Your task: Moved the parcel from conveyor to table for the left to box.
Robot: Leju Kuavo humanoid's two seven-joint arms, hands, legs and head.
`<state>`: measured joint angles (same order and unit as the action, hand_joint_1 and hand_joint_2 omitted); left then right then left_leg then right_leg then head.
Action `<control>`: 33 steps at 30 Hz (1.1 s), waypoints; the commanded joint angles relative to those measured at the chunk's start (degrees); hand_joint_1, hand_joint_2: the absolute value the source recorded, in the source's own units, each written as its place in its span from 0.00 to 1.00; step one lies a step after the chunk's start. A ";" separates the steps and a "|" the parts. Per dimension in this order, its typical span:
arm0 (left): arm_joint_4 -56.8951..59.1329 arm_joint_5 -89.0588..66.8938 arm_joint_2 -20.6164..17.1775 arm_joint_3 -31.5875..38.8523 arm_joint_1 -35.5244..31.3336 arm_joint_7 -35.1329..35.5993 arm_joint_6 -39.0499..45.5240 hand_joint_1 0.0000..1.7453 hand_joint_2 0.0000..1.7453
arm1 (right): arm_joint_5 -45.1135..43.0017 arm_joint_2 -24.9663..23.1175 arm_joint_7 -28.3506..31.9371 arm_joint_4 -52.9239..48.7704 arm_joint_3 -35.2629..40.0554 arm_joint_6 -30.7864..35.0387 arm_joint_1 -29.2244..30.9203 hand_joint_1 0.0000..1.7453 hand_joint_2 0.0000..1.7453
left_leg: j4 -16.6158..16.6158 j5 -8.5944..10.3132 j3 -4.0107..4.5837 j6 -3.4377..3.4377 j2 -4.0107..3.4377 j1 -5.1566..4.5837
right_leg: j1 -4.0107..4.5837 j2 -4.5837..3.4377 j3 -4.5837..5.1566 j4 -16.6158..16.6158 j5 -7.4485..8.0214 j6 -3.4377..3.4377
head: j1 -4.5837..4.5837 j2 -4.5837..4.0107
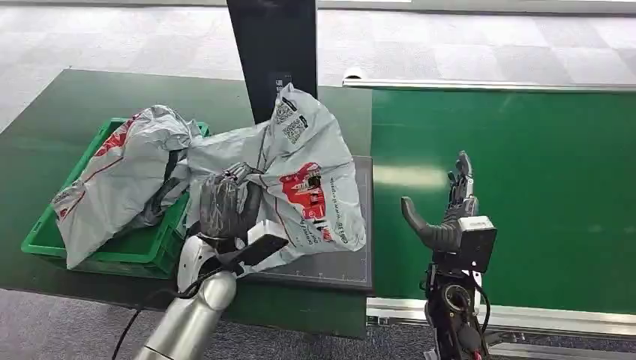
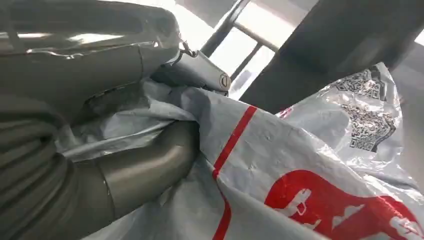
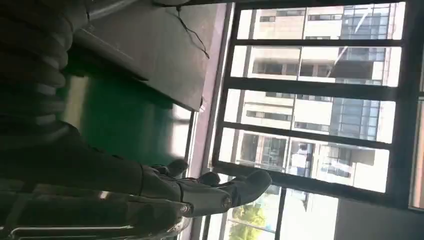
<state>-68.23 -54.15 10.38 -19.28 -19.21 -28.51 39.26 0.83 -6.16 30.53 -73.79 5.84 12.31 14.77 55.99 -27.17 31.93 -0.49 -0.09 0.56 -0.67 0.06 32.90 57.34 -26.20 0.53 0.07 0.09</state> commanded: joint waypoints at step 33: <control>38.71 -31.59 -16.11 20.98 -29.46 45.17 -21.60 1.00 1.00 | -0.09 2.10 -0.49 4.31 0.88 1.65 1.57 0.00 1.00 | -0.06 0.17 -0.08 -0.05 -0.14 0.02 | 0.06 -0.11 -0.01 0.00 0.14 -0.15 | 0.00 0.00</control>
<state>-49.09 -87.30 -2.38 1.92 -42.72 16.57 28.23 -0.09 -3.91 30.38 -75.06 5.99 14.82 13.03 55.98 -27.03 31.94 -0.54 -0.17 0.57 -0.63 0.02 32.94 57.36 -26.11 0.42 0.07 0.09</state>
